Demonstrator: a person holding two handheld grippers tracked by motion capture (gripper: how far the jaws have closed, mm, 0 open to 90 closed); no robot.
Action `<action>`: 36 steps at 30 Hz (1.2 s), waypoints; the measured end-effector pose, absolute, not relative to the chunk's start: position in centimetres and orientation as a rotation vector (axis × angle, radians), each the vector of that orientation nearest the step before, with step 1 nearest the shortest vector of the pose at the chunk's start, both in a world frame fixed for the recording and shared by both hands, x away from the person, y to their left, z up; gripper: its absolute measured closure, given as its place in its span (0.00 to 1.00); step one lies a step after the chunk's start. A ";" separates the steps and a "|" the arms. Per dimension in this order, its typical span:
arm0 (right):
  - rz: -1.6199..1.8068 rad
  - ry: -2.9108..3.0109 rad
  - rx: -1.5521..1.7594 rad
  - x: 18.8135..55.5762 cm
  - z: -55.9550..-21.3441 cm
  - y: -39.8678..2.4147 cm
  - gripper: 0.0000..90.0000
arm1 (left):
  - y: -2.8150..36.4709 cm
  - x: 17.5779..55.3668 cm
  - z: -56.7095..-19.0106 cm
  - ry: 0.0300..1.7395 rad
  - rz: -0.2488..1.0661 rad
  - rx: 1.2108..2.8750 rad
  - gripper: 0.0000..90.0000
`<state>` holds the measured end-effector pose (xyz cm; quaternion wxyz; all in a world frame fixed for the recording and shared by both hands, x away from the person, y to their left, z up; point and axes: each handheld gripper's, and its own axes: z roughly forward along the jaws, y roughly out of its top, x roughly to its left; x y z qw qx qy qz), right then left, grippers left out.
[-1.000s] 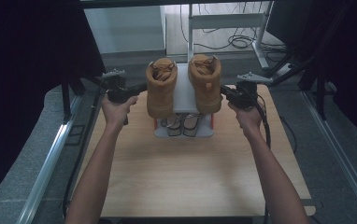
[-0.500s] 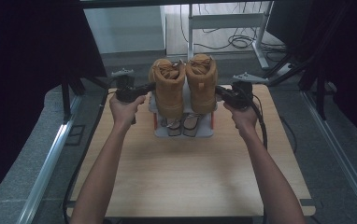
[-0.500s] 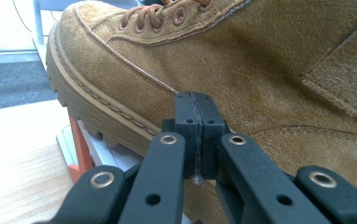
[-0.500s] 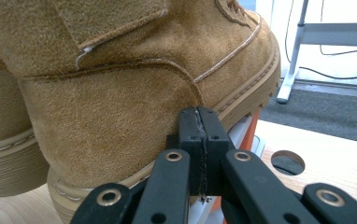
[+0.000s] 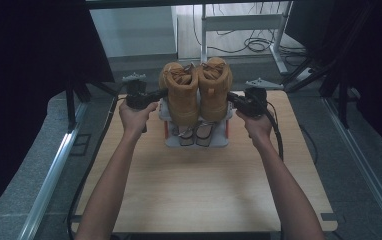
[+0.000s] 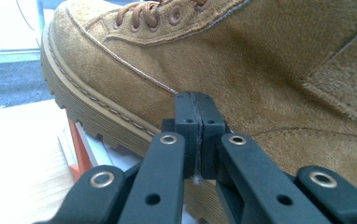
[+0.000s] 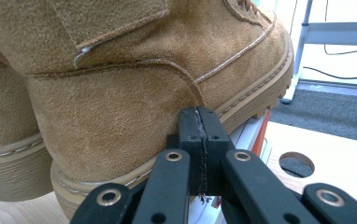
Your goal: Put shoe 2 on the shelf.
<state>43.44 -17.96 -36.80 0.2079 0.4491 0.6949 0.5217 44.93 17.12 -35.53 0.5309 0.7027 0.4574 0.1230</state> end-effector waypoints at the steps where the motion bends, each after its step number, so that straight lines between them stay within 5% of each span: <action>1: 1.452 1.938 1.247 43.4 -36.8 -18.0 0.99 | 17.2 44.9 -35.5 1.092 0.295 1.677 0.99; 23: 1.315 1.915 1.334 49.6 -38.3 -18.8 0.99 | 19.1 49.7 -38.1 1.248 0.333 1.674 0.99; 36: 1.311 1.907 1.339 50.1 -38.4 -18.0 1.00 | 17.8 51.1 -37.6 1.249 0.369 1.734 1.00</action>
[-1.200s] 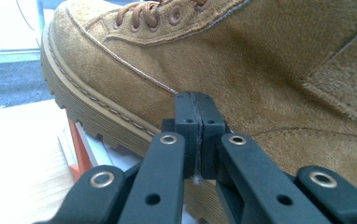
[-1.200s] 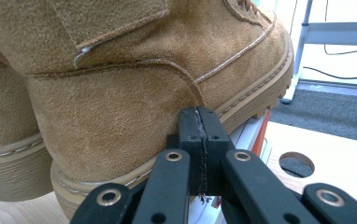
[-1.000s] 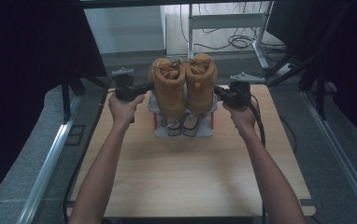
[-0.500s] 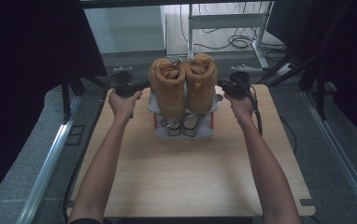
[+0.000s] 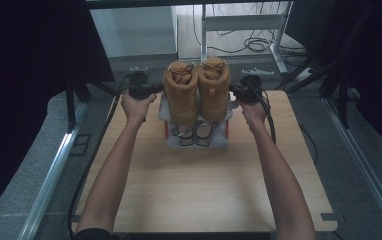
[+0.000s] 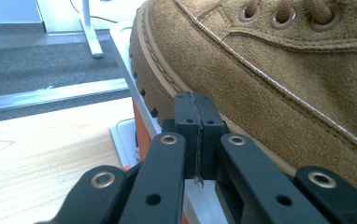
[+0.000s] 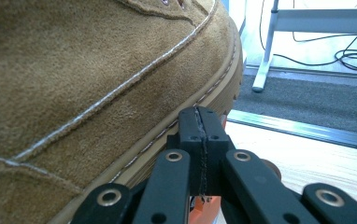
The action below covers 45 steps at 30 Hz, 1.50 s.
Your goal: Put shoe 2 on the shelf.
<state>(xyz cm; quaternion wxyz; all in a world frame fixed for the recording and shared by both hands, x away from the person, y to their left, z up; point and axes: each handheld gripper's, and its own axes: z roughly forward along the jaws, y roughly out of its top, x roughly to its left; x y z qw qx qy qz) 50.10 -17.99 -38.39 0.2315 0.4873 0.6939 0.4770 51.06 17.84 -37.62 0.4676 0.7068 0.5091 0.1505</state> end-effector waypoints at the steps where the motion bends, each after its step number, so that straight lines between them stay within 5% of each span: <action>1: 1.310 1.909 1.335 50.2 -38.4 -18.0 1.00 | 17.8 51.2 -37.6 1.251 0.364 1.734 1.00; 23: 1.320 1.915 1.309 50.1 -38.4 -17.5 0.99 | 17.5 51.8 -37.4 1.241 0.354 1.755 1.00; 45: 1.418 1.978 1.145 42.0 -38.0 -18.3 0.99 | 19.6 42.9 -37.1 1.062 0.374 1.743 0.98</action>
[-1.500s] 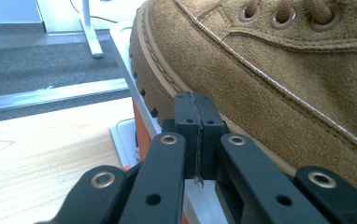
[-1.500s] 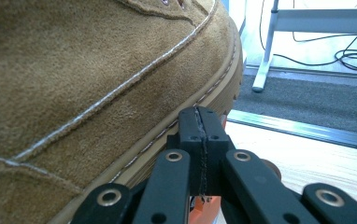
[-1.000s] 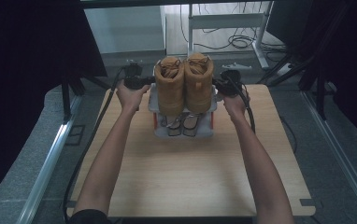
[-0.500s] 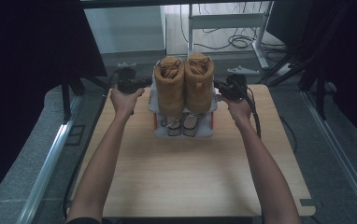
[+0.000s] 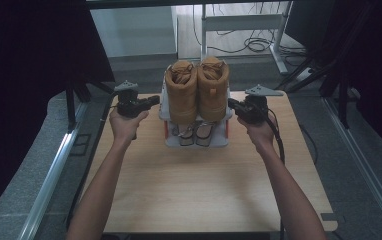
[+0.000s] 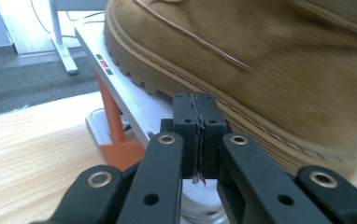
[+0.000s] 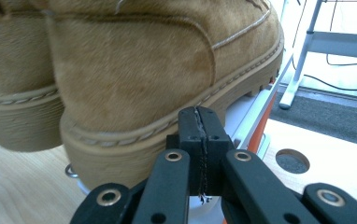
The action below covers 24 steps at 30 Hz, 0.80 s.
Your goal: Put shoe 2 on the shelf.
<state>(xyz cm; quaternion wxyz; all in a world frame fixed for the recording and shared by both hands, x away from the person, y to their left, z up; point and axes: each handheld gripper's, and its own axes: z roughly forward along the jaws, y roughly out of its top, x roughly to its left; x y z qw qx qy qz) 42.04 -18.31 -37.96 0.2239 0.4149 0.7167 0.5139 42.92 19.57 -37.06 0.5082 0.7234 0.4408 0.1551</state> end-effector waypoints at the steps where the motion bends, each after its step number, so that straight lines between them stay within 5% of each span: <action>1: 1.422 1.977 1.145 41.8 -38.1 -18.4 0.99 | 19.5 42.6 -37.1 1.058 0.383 1.743 0.98; 24: 1.534 1.985 1.103 36.0 -40.9 -19.9 0.94 | 21.4 36.2 -41.3 1.040 0.377 1.702 0.94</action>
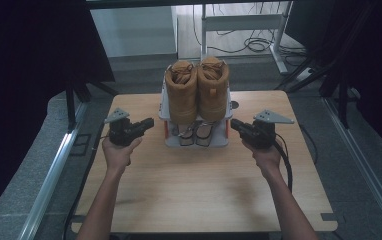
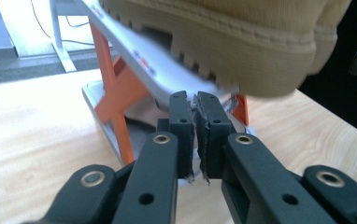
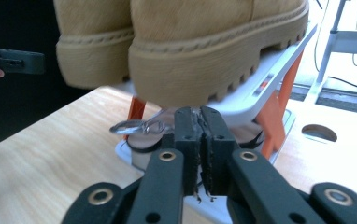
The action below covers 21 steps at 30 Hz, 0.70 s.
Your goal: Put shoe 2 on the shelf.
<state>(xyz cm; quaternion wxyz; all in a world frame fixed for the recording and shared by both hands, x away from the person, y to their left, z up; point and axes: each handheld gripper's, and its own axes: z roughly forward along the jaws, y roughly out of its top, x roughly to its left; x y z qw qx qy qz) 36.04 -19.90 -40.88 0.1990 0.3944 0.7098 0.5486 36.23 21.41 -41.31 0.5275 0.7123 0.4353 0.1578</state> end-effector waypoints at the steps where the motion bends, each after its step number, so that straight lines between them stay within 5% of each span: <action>1: 1.538 1.990 1.104 35.7 -41.2 -19.9 0.92 | 21.5 35.8 -41.8 1.037 0.372 1.707 0.93; 6: 1.491 2.060 1.061 34.4 -42.8 -20.0 0.69 | 21.9 34.2 -43.9 1.037 0.342 1.726 0.74; 10: 1.471 2.087 1.069 33.3 -44.2 -20.2 0.60 | 21.9 33.4 -45.8 1.049 0.320 1.776 0.62; 21: 1.428 2.110 1.169 31.0 -49.7 -21.6 0.52 | 21.0 31.8 -50.1 1.022 0.350 1.932 0.44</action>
